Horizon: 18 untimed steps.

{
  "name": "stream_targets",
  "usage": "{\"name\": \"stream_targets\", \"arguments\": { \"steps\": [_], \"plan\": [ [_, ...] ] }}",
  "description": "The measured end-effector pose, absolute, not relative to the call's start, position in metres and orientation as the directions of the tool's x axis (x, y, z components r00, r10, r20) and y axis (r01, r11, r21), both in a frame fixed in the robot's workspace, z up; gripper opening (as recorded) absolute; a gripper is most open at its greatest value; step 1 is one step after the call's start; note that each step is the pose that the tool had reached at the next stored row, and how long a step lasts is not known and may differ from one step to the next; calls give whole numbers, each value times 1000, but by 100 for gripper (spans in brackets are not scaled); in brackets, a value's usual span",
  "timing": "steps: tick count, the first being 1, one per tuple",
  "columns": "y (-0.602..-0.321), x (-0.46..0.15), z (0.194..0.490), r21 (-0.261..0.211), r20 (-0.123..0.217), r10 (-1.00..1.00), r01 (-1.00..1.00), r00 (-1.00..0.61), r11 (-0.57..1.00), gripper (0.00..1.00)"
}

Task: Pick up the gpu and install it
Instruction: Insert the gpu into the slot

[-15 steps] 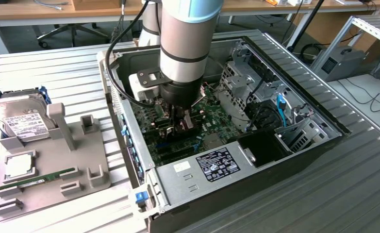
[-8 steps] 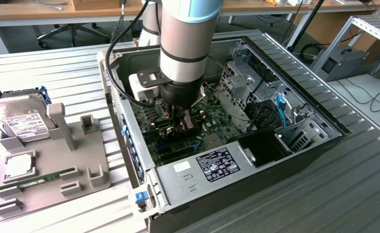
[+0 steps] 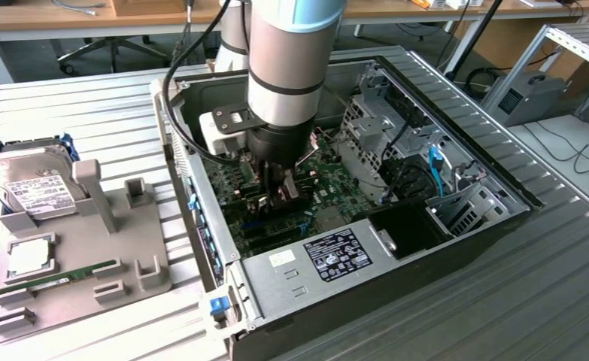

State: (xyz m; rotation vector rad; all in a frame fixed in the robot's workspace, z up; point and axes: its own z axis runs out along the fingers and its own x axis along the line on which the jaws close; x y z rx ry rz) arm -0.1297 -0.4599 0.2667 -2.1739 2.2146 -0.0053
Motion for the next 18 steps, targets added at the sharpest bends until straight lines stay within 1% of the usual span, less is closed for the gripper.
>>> {"name": "stream_targets", "arguments": {
  "steps": [4, 18],
  "plan": [
    [-459, -130, 283, -29, -25, -1000, -999, -18, 19, 40],
    [-458, -130, 307, -30, -25, -1000, -999, -18, 19, 40]
  ]
}}
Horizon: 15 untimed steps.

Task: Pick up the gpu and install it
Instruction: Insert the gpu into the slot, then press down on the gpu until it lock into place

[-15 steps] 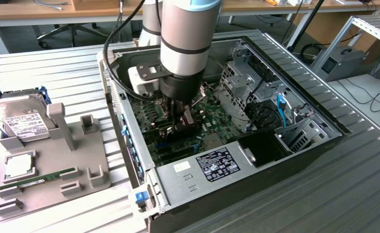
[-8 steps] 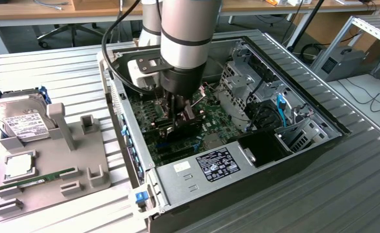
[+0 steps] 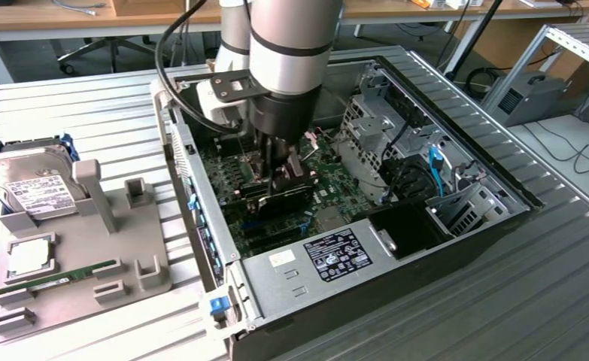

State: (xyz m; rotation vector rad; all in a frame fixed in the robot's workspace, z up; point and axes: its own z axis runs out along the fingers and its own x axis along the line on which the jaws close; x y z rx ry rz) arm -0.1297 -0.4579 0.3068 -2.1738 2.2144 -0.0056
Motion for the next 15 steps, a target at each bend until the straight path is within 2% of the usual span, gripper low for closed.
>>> {"name": "stream_targets", "arguments": {
  "steps": [6, 15],
  "plan": [
    [-458, -130, 320, -29, -25, -1000, -999, -18, 19, 40],
    [-458, -130, 320, -29, -25, -1000, -999, -18, 19, 40]
  ]
}}
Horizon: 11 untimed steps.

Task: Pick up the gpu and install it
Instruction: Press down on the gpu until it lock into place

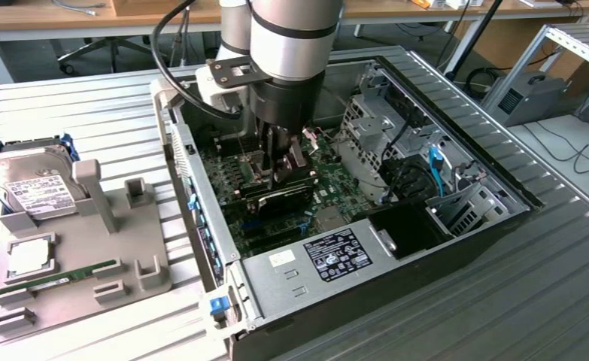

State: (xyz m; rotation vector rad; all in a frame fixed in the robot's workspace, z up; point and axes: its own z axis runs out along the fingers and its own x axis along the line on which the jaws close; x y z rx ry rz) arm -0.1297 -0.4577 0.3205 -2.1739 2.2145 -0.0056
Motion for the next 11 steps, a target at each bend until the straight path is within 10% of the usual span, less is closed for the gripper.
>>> {"name": "stream_targets", "arguments": {
  "steps": [6, 11],
  "plan": [
    [-458, -130, 320, -29, -25, -1000, -999, -18, 19, 38],
    [-458, -130, 320, -29, -25, -1000, -999, -18, 19, 11]
  ]
}}
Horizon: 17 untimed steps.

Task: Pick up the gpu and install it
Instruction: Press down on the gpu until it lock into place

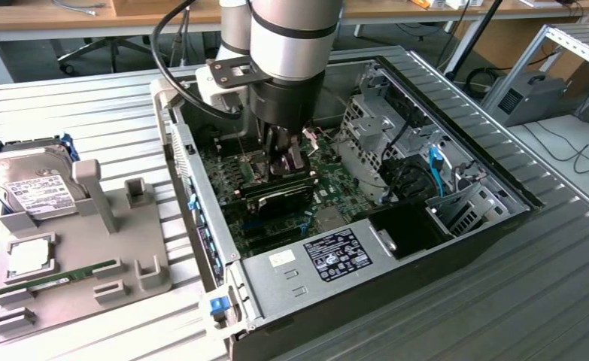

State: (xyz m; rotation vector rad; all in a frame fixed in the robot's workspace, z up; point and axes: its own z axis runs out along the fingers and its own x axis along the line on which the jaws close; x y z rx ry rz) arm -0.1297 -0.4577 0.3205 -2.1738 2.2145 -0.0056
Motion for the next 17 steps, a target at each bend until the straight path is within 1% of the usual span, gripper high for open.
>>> {"name": "stream_targets", "arguments": {
  "steps": [6, 17],
  "plan": [
    [-457, -130, 320, -29, -25, -1000, -999, -18, 19, 11],
    [-449, -130, 299, -29, -25, -1000, -999, -18, 19, 11]
  ]
}}
